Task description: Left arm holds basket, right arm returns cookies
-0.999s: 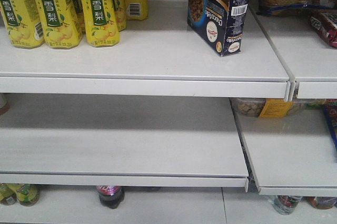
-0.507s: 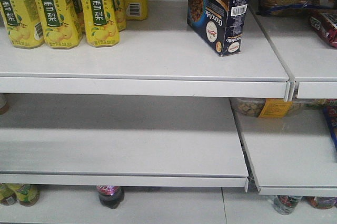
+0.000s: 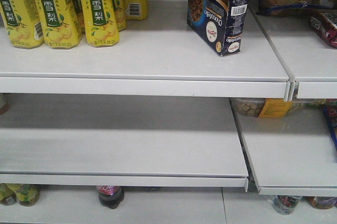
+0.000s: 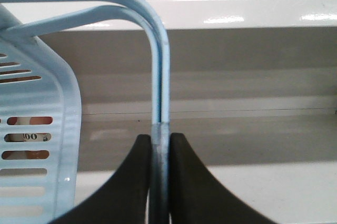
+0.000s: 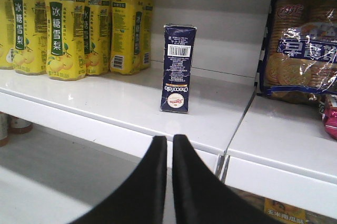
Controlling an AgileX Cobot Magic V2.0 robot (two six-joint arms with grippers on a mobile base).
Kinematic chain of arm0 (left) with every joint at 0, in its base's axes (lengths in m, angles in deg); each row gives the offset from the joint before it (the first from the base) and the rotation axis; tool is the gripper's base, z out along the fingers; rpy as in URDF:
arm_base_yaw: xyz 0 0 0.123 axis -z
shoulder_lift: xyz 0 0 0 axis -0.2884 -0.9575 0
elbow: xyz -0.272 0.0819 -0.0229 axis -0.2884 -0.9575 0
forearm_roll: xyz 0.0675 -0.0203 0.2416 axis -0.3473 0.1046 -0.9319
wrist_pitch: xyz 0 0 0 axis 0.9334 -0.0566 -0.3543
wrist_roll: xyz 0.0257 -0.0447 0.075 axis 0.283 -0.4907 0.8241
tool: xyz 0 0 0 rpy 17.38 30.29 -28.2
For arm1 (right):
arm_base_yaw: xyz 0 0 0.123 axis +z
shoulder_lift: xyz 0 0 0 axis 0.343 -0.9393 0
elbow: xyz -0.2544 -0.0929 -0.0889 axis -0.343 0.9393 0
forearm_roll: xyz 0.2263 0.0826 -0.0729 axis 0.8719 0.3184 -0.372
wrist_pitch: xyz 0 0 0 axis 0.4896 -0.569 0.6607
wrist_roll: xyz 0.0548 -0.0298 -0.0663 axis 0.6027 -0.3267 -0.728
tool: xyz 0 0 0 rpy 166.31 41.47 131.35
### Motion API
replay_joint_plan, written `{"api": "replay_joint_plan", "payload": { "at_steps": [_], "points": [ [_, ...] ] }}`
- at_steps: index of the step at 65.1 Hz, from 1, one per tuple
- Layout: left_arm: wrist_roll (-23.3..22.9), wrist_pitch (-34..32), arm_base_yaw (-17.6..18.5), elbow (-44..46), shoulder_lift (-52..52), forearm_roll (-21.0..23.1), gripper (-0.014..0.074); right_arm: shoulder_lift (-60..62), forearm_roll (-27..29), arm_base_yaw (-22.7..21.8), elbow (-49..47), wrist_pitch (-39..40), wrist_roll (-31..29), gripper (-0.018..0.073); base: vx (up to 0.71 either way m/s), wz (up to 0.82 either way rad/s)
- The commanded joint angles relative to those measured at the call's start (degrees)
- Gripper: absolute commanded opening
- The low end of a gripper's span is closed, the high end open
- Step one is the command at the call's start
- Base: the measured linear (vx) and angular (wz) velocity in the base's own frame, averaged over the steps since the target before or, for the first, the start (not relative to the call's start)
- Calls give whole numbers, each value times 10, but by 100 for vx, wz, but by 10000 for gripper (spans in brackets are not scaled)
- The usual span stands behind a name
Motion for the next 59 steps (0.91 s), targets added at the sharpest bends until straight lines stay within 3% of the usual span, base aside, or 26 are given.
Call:
{"api": "replay_joint_plan", "payload": {
  "at_steps": [1, 59],
  "points": [
    [7, -63, -1, 17, 11, -9, -3, -5, -2, -3, -16, 40, -3, -3, 0, 0],
    [7, -48, -1, 17, 11, 6, -3, -5, -2, -3, -16, 40, -3, -3, 0, 0]
  ]
}}
